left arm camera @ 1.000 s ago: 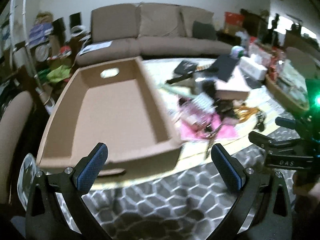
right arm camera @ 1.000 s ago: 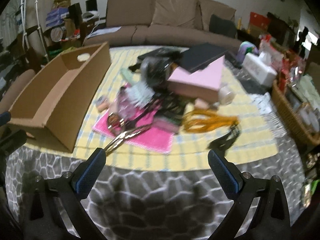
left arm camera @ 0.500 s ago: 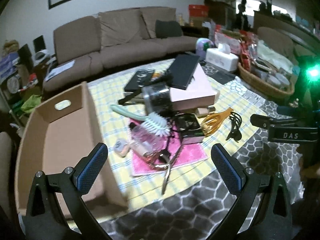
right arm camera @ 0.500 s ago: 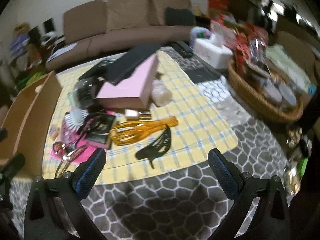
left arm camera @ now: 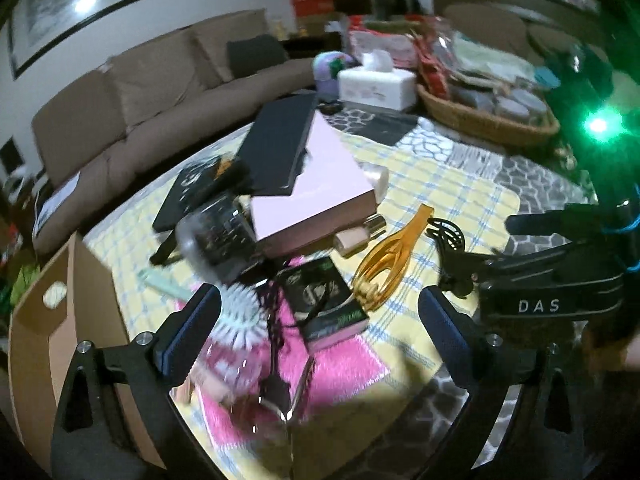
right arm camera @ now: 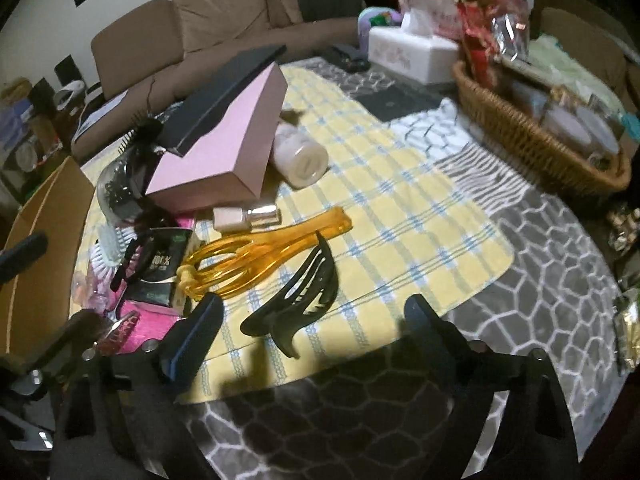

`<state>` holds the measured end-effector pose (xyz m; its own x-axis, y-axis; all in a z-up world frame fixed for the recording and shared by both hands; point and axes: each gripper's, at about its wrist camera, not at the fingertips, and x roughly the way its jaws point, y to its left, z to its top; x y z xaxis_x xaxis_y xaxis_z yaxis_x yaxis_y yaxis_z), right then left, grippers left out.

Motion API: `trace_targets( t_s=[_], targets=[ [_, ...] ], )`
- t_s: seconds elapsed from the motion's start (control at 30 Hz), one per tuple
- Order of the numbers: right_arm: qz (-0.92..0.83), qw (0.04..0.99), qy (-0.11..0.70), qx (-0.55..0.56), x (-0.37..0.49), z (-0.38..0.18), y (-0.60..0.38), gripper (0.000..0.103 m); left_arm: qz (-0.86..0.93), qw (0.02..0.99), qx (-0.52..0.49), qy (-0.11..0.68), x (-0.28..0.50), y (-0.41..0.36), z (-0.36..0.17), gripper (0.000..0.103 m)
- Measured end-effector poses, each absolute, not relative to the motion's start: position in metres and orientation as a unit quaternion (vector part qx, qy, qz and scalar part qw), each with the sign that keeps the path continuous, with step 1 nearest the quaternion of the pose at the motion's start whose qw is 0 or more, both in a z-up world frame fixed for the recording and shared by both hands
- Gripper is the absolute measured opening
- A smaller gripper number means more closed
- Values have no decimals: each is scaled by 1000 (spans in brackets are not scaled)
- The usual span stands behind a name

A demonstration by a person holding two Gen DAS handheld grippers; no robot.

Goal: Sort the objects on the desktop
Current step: 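Grasp the orange hair clip with the left tool while the right tool grasps the black claw clip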

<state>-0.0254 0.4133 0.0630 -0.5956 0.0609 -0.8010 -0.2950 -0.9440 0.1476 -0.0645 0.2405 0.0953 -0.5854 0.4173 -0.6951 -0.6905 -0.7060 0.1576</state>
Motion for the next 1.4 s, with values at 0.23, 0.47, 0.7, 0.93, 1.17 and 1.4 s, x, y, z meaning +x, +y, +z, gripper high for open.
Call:
trace_targets(
  t_s=[0.23, 0.47, 0.7, 0.93, 1.17, 1.4],
  targets=[
    [866, 80, 161, -466, -39, 41, 422, 78, 849, 340, -333, 230, -80, 261, 82, 100],
    [860, 44, 202, -467, -34, 35, 437, 34, 826, 368, -329, 271, -80, 284, 68, 100],
    [855, 36, 214, -471, -32, 36, 445, 34, 794, 382, -335, 334, -84, 317, 54, 80],
    [851, 19, 201, -485, -40, 33, 434, 37, 759, 386, -373, 368, -91, 337, 26, 75],
    [852, -4, 223, -474, -36, 36, 437, 19, 755, 414, -410, 302, -96, 333, 24, 31],
    [856, -4, 258, -447, -27, 47, 452, 18, 781, 408, -400, 252, -91, 315, 46, 31]
  ],
)
